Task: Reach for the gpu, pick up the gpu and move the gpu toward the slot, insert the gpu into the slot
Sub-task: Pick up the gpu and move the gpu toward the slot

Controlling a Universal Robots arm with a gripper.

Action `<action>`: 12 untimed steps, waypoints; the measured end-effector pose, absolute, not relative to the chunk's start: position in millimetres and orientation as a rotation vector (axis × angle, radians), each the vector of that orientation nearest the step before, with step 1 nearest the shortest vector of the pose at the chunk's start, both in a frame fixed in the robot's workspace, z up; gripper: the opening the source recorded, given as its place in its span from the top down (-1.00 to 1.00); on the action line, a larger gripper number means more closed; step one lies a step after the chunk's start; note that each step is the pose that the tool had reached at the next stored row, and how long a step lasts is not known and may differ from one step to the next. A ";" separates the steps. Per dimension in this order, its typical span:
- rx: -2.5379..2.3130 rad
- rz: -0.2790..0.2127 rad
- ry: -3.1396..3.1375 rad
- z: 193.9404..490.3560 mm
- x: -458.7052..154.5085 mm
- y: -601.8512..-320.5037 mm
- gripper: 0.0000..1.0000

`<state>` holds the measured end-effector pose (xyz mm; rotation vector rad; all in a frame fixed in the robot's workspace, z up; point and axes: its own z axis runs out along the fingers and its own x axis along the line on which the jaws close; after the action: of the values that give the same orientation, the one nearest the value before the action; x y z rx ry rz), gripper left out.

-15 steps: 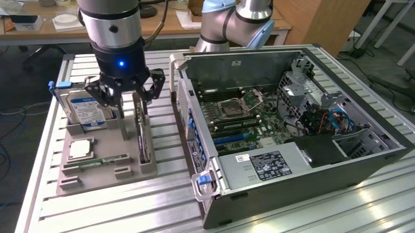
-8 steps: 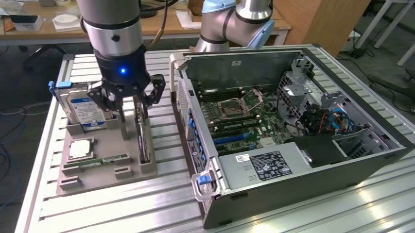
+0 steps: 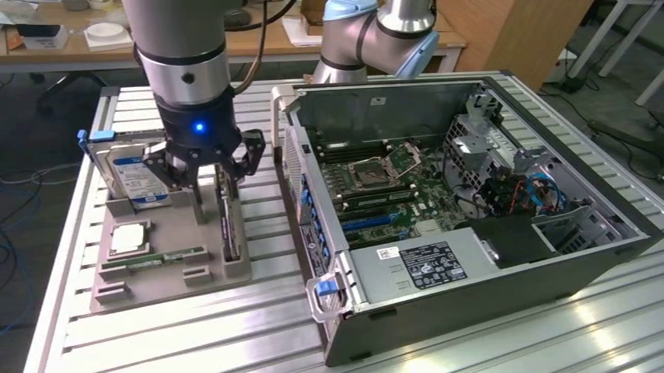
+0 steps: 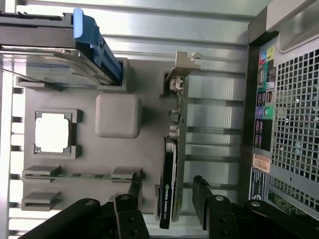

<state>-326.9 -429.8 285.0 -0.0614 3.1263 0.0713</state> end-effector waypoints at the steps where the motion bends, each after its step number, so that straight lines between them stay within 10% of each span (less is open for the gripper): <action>1: -0.063 0.071 3.126 283.0 -326.8 -428.8 -0.06; 12: -0.066 0.071 3.126 263.1 -326.8 -426.9 -0.06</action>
<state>-326.8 -426.9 263.1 -0.0665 3.1263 0.0714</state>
